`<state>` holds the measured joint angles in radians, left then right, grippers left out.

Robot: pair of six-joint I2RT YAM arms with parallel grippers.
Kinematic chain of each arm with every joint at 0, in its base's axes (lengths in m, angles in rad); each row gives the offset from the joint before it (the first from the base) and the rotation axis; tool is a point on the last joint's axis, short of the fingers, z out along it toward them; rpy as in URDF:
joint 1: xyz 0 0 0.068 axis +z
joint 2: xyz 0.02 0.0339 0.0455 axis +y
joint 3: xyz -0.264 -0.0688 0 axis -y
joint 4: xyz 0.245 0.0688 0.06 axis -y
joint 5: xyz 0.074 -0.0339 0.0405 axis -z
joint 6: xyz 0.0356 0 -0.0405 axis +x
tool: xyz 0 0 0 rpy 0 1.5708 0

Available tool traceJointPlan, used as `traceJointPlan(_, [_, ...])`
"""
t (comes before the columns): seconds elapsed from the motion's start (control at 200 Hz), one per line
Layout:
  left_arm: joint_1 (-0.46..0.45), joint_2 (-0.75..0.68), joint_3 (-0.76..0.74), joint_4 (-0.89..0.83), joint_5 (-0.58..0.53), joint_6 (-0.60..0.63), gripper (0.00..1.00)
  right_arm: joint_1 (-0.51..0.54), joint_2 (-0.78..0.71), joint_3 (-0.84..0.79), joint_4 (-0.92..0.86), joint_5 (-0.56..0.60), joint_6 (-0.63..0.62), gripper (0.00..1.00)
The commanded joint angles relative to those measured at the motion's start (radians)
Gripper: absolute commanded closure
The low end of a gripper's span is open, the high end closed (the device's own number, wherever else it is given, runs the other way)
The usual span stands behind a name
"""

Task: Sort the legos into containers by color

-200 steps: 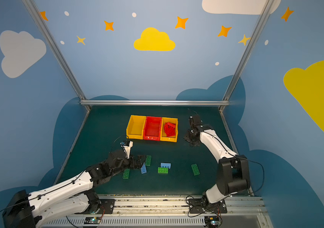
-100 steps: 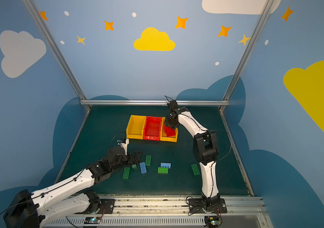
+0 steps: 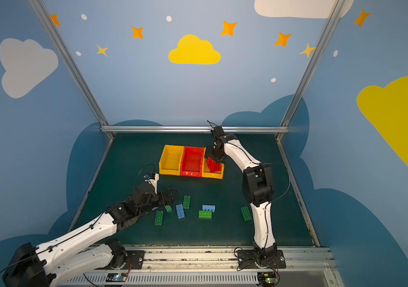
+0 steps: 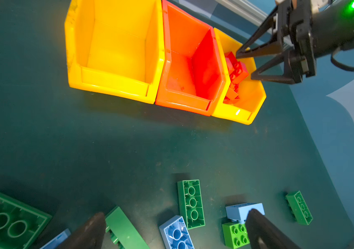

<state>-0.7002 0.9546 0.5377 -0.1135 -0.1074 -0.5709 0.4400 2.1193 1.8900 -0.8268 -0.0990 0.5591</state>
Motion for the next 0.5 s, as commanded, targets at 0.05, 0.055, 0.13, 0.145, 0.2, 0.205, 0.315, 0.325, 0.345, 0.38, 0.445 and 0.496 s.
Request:
traceJointPlan(0.05, [0.003,-0.109,0.004,-0.119,-0.043,-0.073,0.00,0.023,-0.184,-0.125,0.008,-0.011,-0.013,0.23])
traceJointPlan(0.055, [0.004,-0.113,0.004,-0.124,-0.045,-0.075,0.00,0.023,-0.188,-0.130,0.008,-0.011,-0.012,0.23])
traceJointPlan(0.13, [0.003,-0.171,-0.017,-0.191,-0.098,-0.117,0.00,0.042,-0.247,-0.197,0.011,-0.009,-0.017,0.23])
traceJointPlan(0.145, [0.003,-0.184,-0.023,-0.205,-0.115,-0.126,0.00,0.047,-0.259,-0.212,0.012,-0.008,-0.018,0.22])
traceJointPlan(0.2, [0.002,-0.233,-0.045,-0.269,-0.196,-0.176,0.00,0.065,-0.308,-0.266,0.011,-0.002,-0.022,0.22])
traceJointPlan(0.205, [0.003,-0.239,-0.047,-0.278,-0.204,-0.181,0.00,0.067,-0.312,-0.271,0.011,-0.001,-0.023,0.22])
traceJointPlan(0.315, [0.038,-0.319,-0.051,-0.481,-0.347,-0.313,0.00,0.108,-0.405,-0.381,0.014,0.011,-0.027,0.20])
traceJointPlan(0.325, [0.045,-0.324,-0.051,-0.491,-0.351,-0.321,0.00,0.114,-0.416,-0.395,0.014,0.013,-0.027,0.19])
traceJointPlan(0.345, [0.061,-0.333,-0.051,-0.521,-0.356,-0.338,0.00,0.120,-0.432,-0.413,0.015,0.015,-0.028,0.19])
traceJointPlan(0.38, [0.092,-0.341,-0.050,-0.563,-0.357,-0.368,0.00,0.131,-0.456,-0.441,0.015,0.016,-0.030,0.18])
traceJointPlan(0.445, [0.153,-0.346,-0.050,-0.611,-0.343,-0.416,0.00,0.142,-0.492,-0.488,0.017,0.016,-0.030,0.17])
traceJointPlan(0.496, [0.198,-0.339,-0.049,-0.625,-0.321,-0.430,0.00,0.147,-0.520,-0.526,0.026,0.011,-0.031,0.17])
